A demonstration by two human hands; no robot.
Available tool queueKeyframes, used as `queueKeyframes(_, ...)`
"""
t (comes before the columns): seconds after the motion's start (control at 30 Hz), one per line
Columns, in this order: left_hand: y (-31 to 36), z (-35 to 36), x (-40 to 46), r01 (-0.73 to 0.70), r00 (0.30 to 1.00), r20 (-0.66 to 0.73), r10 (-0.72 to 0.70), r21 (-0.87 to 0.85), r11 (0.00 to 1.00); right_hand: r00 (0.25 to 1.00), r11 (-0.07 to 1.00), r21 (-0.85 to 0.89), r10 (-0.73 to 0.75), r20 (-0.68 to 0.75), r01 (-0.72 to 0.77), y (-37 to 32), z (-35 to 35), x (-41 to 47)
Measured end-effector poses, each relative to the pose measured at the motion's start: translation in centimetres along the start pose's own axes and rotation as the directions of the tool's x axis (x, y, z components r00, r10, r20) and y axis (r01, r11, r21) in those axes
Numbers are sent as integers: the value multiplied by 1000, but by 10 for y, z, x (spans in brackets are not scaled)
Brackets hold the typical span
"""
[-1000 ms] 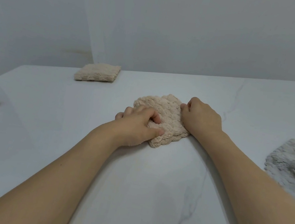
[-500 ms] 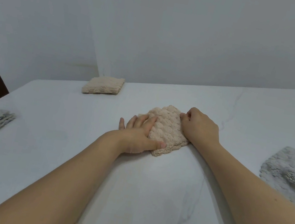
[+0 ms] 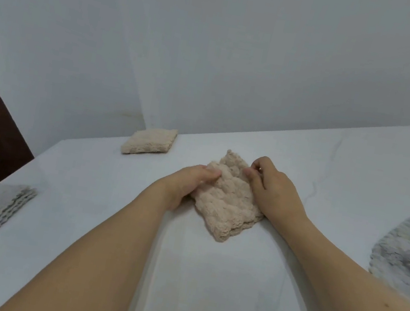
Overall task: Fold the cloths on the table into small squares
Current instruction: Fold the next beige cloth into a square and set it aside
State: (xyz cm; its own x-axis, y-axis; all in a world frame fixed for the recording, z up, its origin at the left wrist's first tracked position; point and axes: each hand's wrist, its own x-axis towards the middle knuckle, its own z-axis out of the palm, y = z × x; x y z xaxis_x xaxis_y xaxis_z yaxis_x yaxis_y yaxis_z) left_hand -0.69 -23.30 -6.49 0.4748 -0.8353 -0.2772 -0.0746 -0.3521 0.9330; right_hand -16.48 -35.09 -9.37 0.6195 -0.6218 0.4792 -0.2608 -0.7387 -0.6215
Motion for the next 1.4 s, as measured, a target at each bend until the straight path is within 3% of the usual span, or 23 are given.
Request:
queueKeyframes(0.1,10,1,19,74,996,40,-78,102,992,991,978,162,132,5,-131,4,0,1)
queueKeyframes(0.17,26,0,25,116,990,60,-129,185,976,944,871,376,328,31,-315,2,-4,4)
queueKeyframes(0.23,49,0,25,124,989,57,-138,208,970,837,636,602,537,102,-482,-4,-14,11)
queueKeyframes(0.27,65,-1,23,124,990,46,-135,198,972,755,440,718,629,182,-540,-9,-22,19)
queueKeyframes(0.33,101,-1,18,130,991,-10,-130,151,980,620,20,829,675,401,-559,-26,-50,40)
queueKeyframes(0.37,121,-2,14,136,990,-38,-132,120,983,587,-69,810,654,478,-582,-38,-67,52)
queueKeyframes(0.47,186,1,-14,160,985,-70,-157,36,986,506,-3,650,625,595,-760,-87,-127,90)
queueKeyframes(0.53,222,3,-39,177,980,-83,-179,-31,984,472,83,569,662,583,-818,-121,-164,110)
queueKeyframes(0.67,270,7,-90,231,965,-93,-246,-153,961,600,402,498,724,341,-769,-170,-217,131)
queueKeyframes(0.8,292,2,-121,229,958,-107,-267,-278,933,720,590,423,630,292,-688,-194,-233,133)
queueKeyframes(0.93,291,-4,-121,160,960,-194,-200,-204,966,673,462,523,656,341,-716,-201,-235,136)
queueKeyframes(1.03,294,-9,-112,119,959,-235,-157,-170,978,577,304,546,685,444,-781,-199,-234,147)
queueKeyframes(1.1,297,-9,-108,90,957,-261,-127,-149,985,499,268,457,695,518,-848,-194,-236,150)
queueKeyframes(1.2,300,4,-94,71,958,-265,-108,-144,987,456,328,326,737,499,-887,-179,-237,153)
queueKeyframes(1.4,306,68,-59,69,947,-297,-120,-179,982,612,557,253,710,349,-791,-121,-257,164)
